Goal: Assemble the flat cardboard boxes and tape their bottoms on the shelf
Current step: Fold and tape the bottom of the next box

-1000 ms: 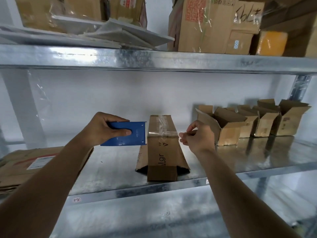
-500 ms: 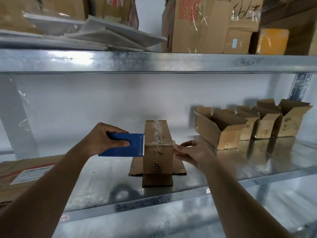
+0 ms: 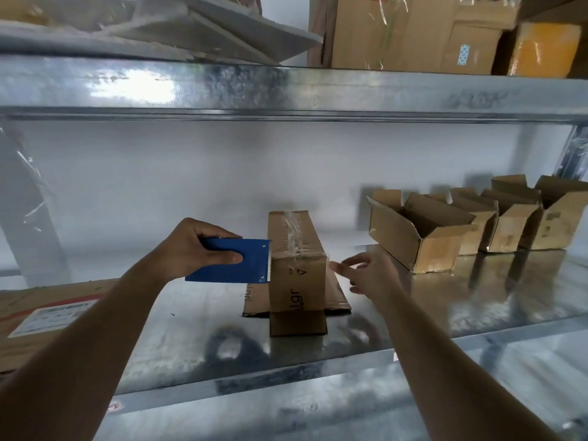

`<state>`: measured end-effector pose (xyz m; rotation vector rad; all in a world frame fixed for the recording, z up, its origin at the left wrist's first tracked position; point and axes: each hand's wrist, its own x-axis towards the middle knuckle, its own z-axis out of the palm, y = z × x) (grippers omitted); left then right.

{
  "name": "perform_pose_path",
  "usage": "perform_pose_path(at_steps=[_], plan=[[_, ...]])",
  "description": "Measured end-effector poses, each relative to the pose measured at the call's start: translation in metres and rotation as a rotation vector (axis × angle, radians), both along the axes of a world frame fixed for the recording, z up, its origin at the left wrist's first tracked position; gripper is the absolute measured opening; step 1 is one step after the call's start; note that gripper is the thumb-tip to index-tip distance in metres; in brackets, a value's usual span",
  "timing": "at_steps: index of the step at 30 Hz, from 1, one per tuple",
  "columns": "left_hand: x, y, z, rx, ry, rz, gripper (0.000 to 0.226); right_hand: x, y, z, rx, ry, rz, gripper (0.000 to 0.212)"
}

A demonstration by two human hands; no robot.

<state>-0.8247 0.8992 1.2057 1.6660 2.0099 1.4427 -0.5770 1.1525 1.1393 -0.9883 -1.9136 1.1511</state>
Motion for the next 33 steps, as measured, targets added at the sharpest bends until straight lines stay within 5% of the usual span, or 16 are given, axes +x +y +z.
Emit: perform_pose_path(at_steps=[2, 4, 8, 10, 15, 20, 25, 33], plan=[[-0.002, 0.002, 0.000, 0.003, 0.011, -0.003, 0.033, -0.007, -0.003, -0.002, 0.175, 0.147, -0.125, 0.017], [-0.003, 0.005, 0.000, 0.001, 0.016, -0.006, 0.033, -0.012, -0.012, 0.002, 0.463, 0.269, -0.210, 0.014], [-0.004, 0.006, -0.002, 0.000, 0.012, -0.017, 0.034, -0.027, -0.028, 0.003, 1.079, 0.291, 0.034, 0.013], [-0.006, 0.006, -0.005, 0.003, 0.006, -0.033, 0.033, -0.033, -0.023, -0.006, 1.187, 0.259, 0.097, 0.013], [-0.007, 0.008, -0.013, 0.002, 0.003, -0.030, 0.031, -0.028, -0.014, -0.013, 1.156, 0.290, 0.170, 0.034], [-0.005, 0.010, -0.014, 0.012, 0.009, -0.023, 0.031, -0.026, -0.027, 0.002, 1.130, 0.029, 0.158, 0.012], [-0.005, 0.011, -0.018, 0.042, -0.016, -0.018, 0.034, -0.038, -0.043, 0.008, 1.116, -0.188, 0.321, 0.044], [-0.013, -0.004, -0.030, 0.088, -0.055, 0.022, 0.035, -0.041, -0.041, -0.002, 0.968, -0.151, 0.349, 0.036]])
